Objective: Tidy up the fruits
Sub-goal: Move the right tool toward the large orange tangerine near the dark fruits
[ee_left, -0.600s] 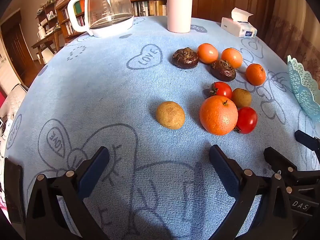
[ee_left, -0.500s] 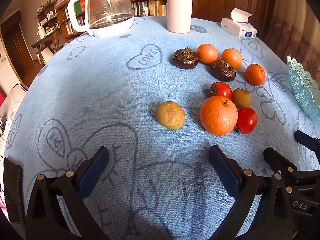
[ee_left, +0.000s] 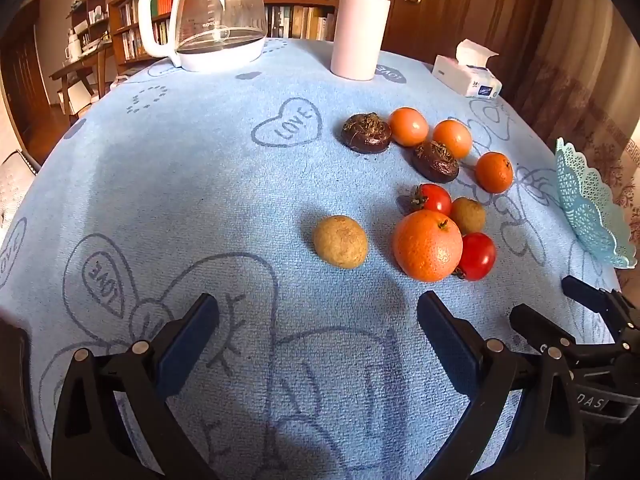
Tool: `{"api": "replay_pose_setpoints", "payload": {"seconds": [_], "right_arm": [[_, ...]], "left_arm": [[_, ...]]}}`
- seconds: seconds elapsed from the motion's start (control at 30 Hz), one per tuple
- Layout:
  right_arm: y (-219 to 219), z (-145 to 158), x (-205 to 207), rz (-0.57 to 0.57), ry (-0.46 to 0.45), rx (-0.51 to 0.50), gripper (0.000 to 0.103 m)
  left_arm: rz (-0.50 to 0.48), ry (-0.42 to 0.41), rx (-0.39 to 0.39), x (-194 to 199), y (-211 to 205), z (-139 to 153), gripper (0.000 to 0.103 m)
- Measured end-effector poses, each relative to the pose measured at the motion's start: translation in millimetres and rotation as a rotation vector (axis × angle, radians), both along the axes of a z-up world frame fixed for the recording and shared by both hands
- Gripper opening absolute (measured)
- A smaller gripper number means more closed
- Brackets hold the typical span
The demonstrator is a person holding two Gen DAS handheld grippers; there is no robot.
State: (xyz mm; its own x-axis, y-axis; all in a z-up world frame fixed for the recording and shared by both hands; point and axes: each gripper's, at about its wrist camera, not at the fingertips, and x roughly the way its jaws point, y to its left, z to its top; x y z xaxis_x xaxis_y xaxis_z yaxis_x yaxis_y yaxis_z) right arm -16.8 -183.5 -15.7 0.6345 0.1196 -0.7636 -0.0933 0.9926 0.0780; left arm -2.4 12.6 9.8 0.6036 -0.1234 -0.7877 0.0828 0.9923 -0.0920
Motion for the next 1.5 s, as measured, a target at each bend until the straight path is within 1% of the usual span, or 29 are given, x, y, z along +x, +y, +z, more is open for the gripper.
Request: {"api": "replay_pose_setpoints", "payload": {"seconds": [0.1, 0.2, 0.27, 0.33, 0.47, 0.77, 0.9, 1.17, 1.37, 1.5], "right_arm": [[-2, 1, -1, 0.007, -0.005, 0.018, 0.101], [-1, 3, -4, 0.028, -0.014, 0.034, 0.101], [2, 4, -6, 0.056, -0.021, 0.04, 0.101], [6, 4, -7, 0.084, -0.026, 0.035, 0.101], [11, 7, -11, 0.12, -0.048, 0.035, 0.101], [4, 15, -16, 0.14, -0.088, 0.112, 0.101], [2, 22, -21, 0.149, -0.13, 0.14, 0.101], [-4, 32, -28, 0.147, -0.189, 0.207, 0.101], [-6, 38, -31, 0.128, -0.231, 0.202, 0.101], [-2, 42, -35, 0.126, -0.272, 0.171, 0.101]], "left_arm": [[-0.008, -0.001, 0.009, 2, 0, 1, 0.098], [-0.004, -0.013, 0.038, 3, 2, 2, 0.098], [0.0, -0.024, 0.054, 6, 5, 4, 0.096], [0.0, -0.029, 0.062, 9, 8, 4, 0.089], [-0.009, -0.033, 0.075, 12, 9, 5, 0.088], [-0.035, -0.054, 0.095, 15, 3, 6, 0.085], [-0.044, -0.061, 0.106, 16, 0, 5, 0.081], [-0.045, -0.084, 0.088, 15, 1, 7, 0.081], [-0.05, -0.119, 0.106, 10, -3, 9, 0.081], [-0.055, -0.125, 0.108, 10, -4, 9, 0.081]]}}
